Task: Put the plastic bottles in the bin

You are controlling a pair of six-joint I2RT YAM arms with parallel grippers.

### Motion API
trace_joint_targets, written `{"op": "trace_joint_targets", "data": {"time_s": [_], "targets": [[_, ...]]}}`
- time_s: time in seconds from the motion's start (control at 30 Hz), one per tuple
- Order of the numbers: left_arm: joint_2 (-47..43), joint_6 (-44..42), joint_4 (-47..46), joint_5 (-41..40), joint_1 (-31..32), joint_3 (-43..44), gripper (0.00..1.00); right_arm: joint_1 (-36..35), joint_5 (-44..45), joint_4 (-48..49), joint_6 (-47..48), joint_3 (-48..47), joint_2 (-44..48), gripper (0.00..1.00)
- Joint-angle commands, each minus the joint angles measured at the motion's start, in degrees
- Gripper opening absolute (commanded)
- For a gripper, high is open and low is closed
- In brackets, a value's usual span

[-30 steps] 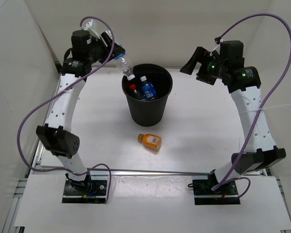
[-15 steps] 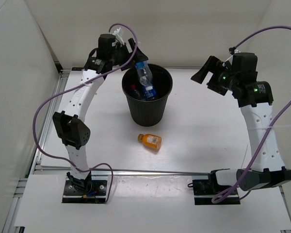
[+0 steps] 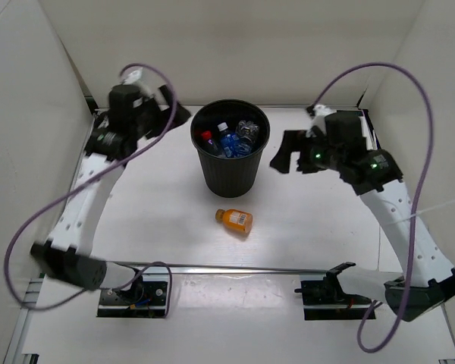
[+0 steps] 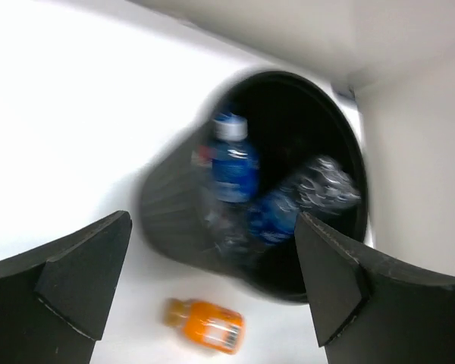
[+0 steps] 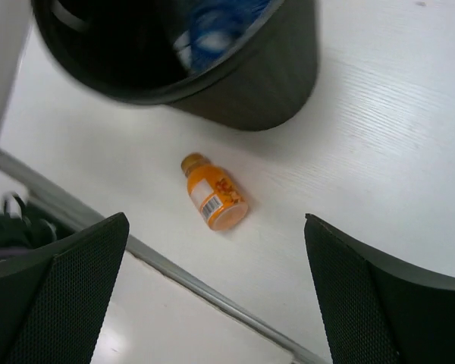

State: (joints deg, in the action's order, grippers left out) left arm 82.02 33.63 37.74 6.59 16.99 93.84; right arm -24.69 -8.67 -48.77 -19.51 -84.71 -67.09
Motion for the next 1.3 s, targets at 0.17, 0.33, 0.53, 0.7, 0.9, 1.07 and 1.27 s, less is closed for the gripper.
{"op": "trace_joint_targets", "data": {"time_s": [0.17,0.33,0.53,0.7,0.9,1.07,1.27], "targets": [[-25.32,2.14,3.57,-16.79,-5.22,-25.34,1.0,-33.7,24.9,18.31,22.55,17.26,1.43,1.0],[-28.4,1.36,9.44,-20.56,-6.27,-29.07,1.0,-39.82,30.12,25.22,28.74,28.1,-1.81,1.0],[-31.11,-1.45,11.75,-23.63,-6.8,-32.23,1.0,-42.45,35.35,30.48,27.94,31.7,-9.11,1.0],[-35.52,-2.07,11.75,-24.78,-6.8,-35.91,1.0,-42.46,29.41,35.94,29.18,33.2,-12.18,1.0],[-36.14,-3.92,14.72,-23.38,-6.8,-37.07,1.0,-42.46,26.08,36.56,28.12,31.88,-20.78,1.0],[-36.14,-4.97,15.97,-23.38,-6.8,-37.59,1.0,-38.16,23.17,32.51,22.5,27.32,-25.63,1.0],[-36.14,-5.5,17.2,-23.99,-6.8,-38.11,1.0,-34.38,15.72,30.59,23.12,26.0,-26.16,0.89]]}}
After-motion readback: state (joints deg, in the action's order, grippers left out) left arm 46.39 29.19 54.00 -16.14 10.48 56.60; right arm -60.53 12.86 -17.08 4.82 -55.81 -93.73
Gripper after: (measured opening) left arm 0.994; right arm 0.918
